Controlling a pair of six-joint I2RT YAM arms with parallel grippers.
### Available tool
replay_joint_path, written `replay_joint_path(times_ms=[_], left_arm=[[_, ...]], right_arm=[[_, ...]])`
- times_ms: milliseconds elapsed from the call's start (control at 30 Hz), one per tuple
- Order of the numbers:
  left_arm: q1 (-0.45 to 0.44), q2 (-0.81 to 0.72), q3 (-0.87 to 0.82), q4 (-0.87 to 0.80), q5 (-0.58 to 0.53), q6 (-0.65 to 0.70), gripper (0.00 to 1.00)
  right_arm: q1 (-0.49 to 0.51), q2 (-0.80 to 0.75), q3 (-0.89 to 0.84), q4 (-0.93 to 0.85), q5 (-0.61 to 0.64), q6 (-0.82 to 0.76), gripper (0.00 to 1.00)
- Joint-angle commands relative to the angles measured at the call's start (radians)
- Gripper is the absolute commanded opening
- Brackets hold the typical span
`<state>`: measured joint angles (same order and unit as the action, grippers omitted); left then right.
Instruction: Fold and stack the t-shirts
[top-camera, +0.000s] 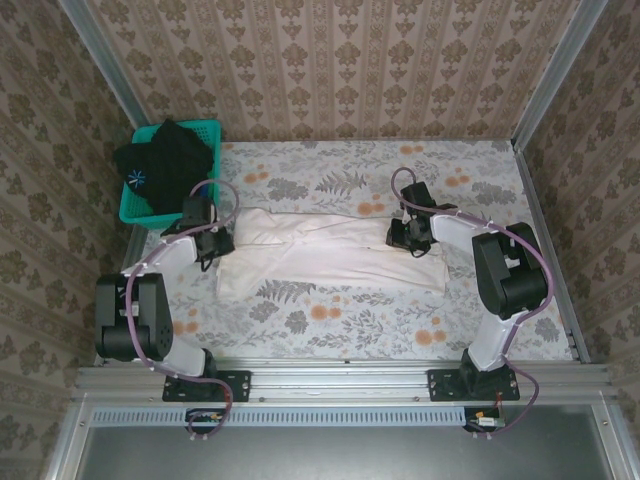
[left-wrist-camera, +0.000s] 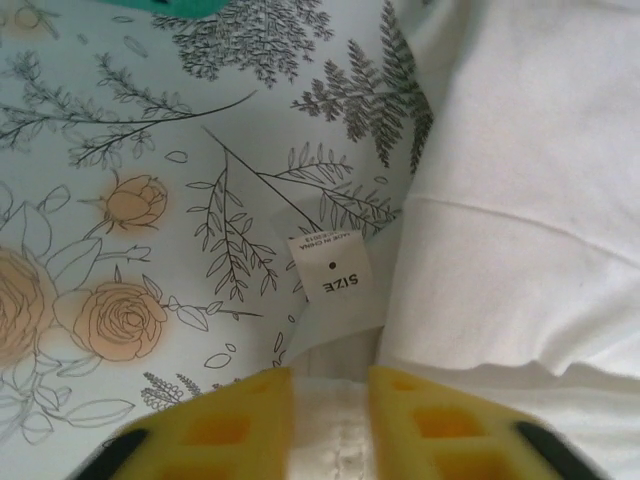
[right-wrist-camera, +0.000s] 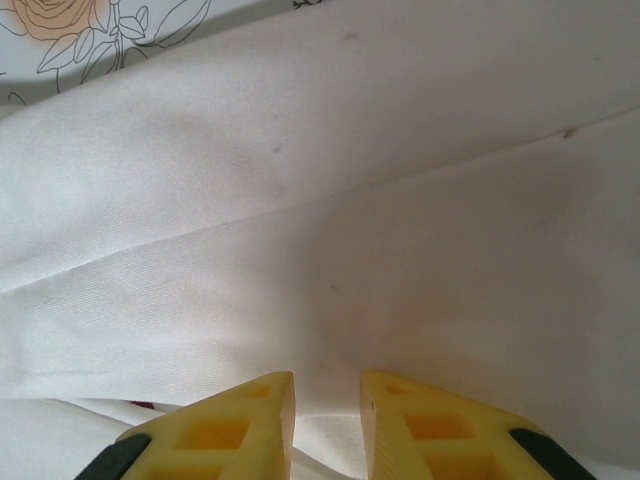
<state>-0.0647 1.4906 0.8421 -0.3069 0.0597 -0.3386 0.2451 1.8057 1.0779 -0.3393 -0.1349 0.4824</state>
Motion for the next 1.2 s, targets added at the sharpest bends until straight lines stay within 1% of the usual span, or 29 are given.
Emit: replay_joint_path(times_ms=[0, 33, 100, 167, 200, 400, 433, 467, 533, 567, 633, 667, 833, 900, 1000, 1067, 1167], left_arm=[[0.005, 0.005, 0.022, -0.036, -0.051, 0.012, 0.36], [0.007, 0.007, 0.022, -0.041, -0.068, 0.009, 0.39], [0.010, 0.016, 0.023, -0.037, -0.065, 0.010, 0.38], [0.011, 0.029, 0.022, -0.025, -0.039, 0.013, 0.30], [0.012, 0.033, 0.022, -0.019, -0.024, 0.017, 0.29], [0.011, 0.055, 0.021, -0.012, 0.017, 0.023, 0.30], [0.011, 0.057, 0.019, -0.012, 0.019, 0.023, 0.28], [0.011, 0.056, 0.017, -0.011, 0.022, 0.023, 0.22], [0.009, 0.048, 0.011, -0.003, 0.031, 0.020, 0.16], [0.010, 0.041, 0.010, -0.002, 0.035, 0.018, 0.11], [0.010, 0.025, 0.010, -0.006, 0.040, 0.014, 0.05], [0.010, 0.013, 0.011, -0.010, 0.043, 0.014, 0.01], [0.008, -0.066, 0.029, -0.072, 0.045, 0.009, 0.00], [-0.009, -0.126, 0.046, -0.113, 0.023, 0.009, 0.00], [-0.073, -0.228, 0.093, -0.202, -0.063, 0.021, 0.00], [-0.129, -0.289, 0.127, -0.252, -0.111, 0.032, 0.00], [-0.227, -0.343, 0.160, -0.255, -0.135, 0.062, 0.00]], right_arm=[[0.001, -0.014, 0.000, -0.008, 0.005, -0.001, 0.27], [0.002, -0.013, 0.003, -0.007, 0.003, -0.001, 0.26], [0.001, -0.008, 0.006, -0.006, 0.000, -0.001, 0.26], [0.001, -0.006, 0.007, -0.007, 0.000, -0.002, 0.26], [0.001, -0.005, 0.008, -0.006, 0.001, -0.003, 0.26], [0.000, 0.000, 0.015, -0.012, 0.004, -0.006, 0.26], [0.001, -0.002, 0.017, -0.012, 0.003, -0.007, 0.26], [-0.001, -0.002, 0.018, -0.013, 0.004, -0.006, 0.27], [0.000, -0.003, 0.019, -0.014, 0.004, -0.008, 0.26], [0.000, -0.004, 0.021, -0.014, 0.004, -0.008, 0.26], [0.000, -0.003, 0.022, -0.015, 0.003, -0.008, 0.26], [0.000, -0.003, 0.022, -0.014, 0.003, -0.008, 0.26], [0.000, -0.003, 0.022, -0.016, 0.006, -0.010, 0.26], [-0.001, -0.008, 0.022, -0.016, 0.006, -0.011, 0.26], [-0.003, -0.020, 0.024, -0.018, 0.010, -0.014, 0.27], [-0.004, -0.024, 0.026, -0.020, 0.011, -0.015, 0.26], [-0.005, -0.025, 0.030, -0.021, 0.009, -0.018, 0.27]])
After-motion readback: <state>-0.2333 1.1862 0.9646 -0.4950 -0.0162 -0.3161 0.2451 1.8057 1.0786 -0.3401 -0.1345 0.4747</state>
